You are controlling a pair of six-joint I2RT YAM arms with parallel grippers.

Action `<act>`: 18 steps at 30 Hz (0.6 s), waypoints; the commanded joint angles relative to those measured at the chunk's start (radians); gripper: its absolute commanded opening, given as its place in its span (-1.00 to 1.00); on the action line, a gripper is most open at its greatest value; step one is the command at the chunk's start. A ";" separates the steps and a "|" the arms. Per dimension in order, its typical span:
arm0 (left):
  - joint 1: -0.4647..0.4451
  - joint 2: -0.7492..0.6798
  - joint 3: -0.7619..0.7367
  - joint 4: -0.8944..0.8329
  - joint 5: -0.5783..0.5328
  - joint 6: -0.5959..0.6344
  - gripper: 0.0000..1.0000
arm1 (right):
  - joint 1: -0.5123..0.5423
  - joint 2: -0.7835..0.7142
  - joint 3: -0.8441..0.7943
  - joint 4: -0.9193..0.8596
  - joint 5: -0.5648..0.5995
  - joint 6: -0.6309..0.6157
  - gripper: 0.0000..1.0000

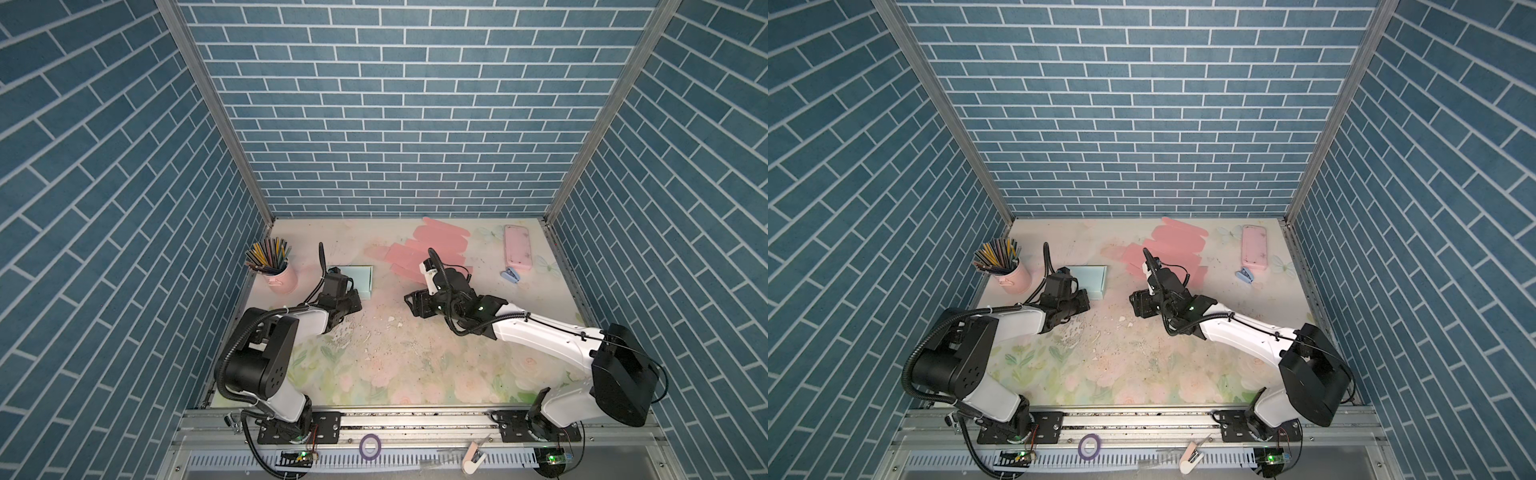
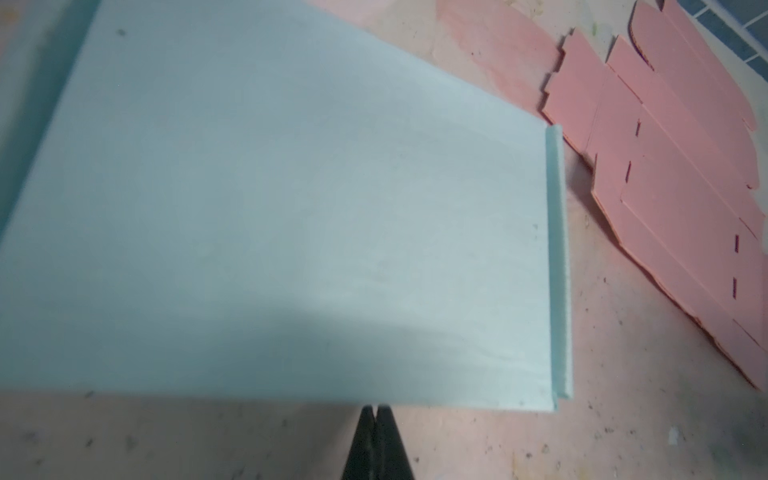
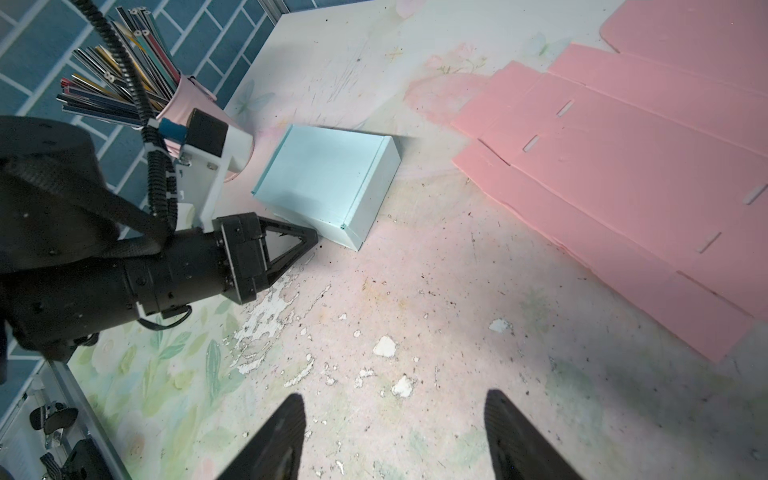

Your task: Fold the paper box

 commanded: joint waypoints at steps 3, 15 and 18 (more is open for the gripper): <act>0.028 0.091 0.087 0.038 -0.010 -0.025 -0.97 | 0.004 -0.011 -0.012 0.002 0.026 -0.029 0.39; 0.098 0.208 0.275 -0.057 0.003 -0.016 -0.95 | 0.005 0.016 0.022 0.017 0.007 -0.032 0.38; 0.138 0.215 0.285 -0.070 0.017 -0.011 -0.95 | 0.005 0.005 0.020 0.009 0.012 -0.038 0.38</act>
